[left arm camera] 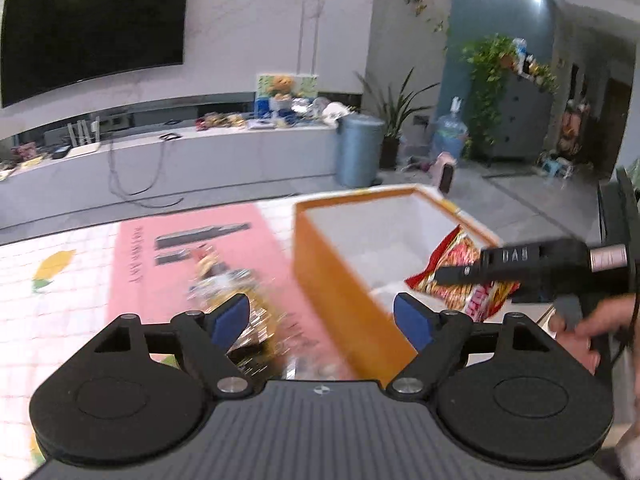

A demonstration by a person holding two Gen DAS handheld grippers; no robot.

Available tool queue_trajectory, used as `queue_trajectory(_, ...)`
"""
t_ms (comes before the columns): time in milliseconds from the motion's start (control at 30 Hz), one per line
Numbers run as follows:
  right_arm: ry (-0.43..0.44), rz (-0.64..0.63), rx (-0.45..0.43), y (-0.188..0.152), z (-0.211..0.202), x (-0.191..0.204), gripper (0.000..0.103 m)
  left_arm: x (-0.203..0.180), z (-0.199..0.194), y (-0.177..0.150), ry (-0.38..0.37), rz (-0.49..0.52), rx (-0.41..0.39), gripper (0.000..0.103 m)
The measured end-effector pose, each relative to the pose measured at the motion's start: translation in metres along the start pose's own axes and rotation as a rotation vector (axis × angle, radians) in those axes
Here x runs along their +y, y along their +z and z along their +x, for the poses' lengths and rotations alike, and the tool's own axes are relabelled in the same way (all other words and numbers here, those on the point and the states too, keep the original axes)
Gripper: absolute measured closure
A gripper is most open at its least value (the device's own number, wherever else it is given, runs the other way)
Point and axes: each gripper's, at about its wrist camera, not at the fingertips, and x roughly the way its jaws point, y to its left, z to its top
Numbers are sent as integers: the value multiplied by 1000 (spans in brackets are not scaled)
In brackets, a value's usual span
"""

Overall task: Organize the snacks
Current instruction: 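Lower the red bag into the orange box and open the right tool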

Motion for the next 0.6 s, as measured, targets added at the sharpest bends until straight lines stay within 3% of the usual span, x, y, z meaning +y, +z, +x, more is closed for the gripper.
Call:
queue_trajectory(167, -70, 12, 29, -8, 9, 17, 70, 7, 3, -19, 8, -8, 84, 7)
queue_trajectory(233, -135, -13, 22, -11, 8, 24, 68, 8, 3, -25, 7, -8, 102, 7)
queue_trajectory(267, -167, -15, 11, -12, 7, 25, 64, 7, 2, -27, 7, -5, 104, 7)
queue_trajectory(300, -174, -14, 8, -13, 5, 25, 53, 8, 2, -28, 11, -5, 104, 7)
queue_trajectory(367, -129, 5, 4, -13, 1, 23, 35, 10, 2, -29, 27, -7, 107, 7)
queue_trajectory(433, -132, -4, -39, -10, -9, 28, 32, 14, 4, -31, 42, -15, 113, 7)
queue_trajectory(533, -200, -122, -159, -14, -31, 49, 25, 19, 2, -33, 62, -25, 112, 7)
queue_trajectory(600, -187, -186, -221, -20, -45, 59, 23, 22, 1, -34, 72, -29, 101, 7)
